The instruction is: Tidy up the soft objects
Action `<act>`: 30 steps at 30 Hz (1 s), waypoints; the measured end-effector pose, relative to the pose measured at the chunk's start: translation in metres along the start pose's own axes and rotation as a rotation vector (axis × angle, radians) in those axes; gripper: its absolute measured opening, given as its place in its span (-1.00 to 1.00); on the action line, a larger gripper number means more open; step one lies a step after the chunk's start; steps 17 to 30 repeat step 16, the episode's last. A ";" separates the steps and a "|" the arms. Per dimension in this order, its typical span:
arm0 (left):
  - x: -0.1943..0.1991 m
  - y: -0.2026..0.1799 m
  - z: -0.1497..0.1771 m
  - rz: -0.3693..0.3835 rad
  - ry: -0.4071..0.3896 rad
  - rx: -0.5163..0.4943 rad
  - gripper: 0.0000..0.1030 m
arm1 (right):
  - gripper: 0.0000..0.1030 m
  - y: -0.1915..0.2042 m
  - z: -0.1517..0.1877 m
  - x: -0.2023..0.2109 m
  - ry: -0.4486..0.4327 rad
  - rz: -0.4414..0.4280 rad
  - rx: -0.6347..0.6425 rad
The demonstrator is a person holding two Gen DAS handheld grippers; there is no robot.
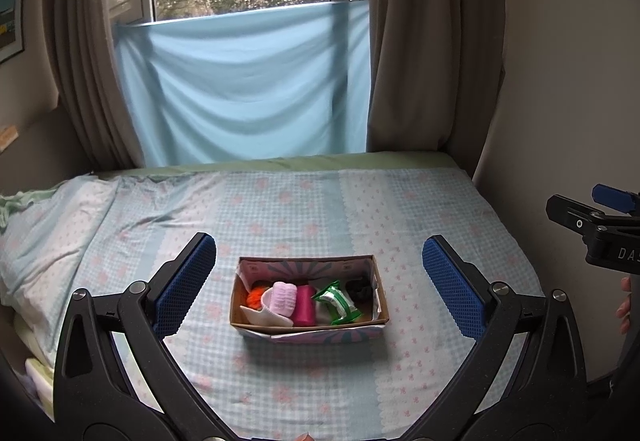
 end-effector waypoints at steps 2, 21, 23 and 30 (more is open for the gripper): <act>-0.001 0.000 0.000 -0.002 0.004 0.003 1.00 | 0.99 0.000 0.000 0.000 0.001 0.000 -0.002; -0.011 0.012 -0.005 -0.067 -0.027 0.027 1.00 | 0.99 0.002 0.000 -0.006 0.010 0.003 -0.011; -0.011 0.012 -0.005 -0.067 -0.027 0.027 1.00 | 0.99 0.002 0.000 -0.006 0.010 0.003 -0.011; -0.011 0.012 -0.005 -0.067 -0.027 0.027 1.00 | 0.99 0.002 0.000 -0.006 0.010 0.003 -0.011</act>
Point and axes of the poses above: each gripper's, at about its wrist camera, not at the fingertips, and x roughly against the way its jaws point, y to its left, z to its underside, the point moved 2 cm from there along -x, roughly the way its jaws point, and after that the axes turned 5 degrees about -y, right-handed, at the moved point
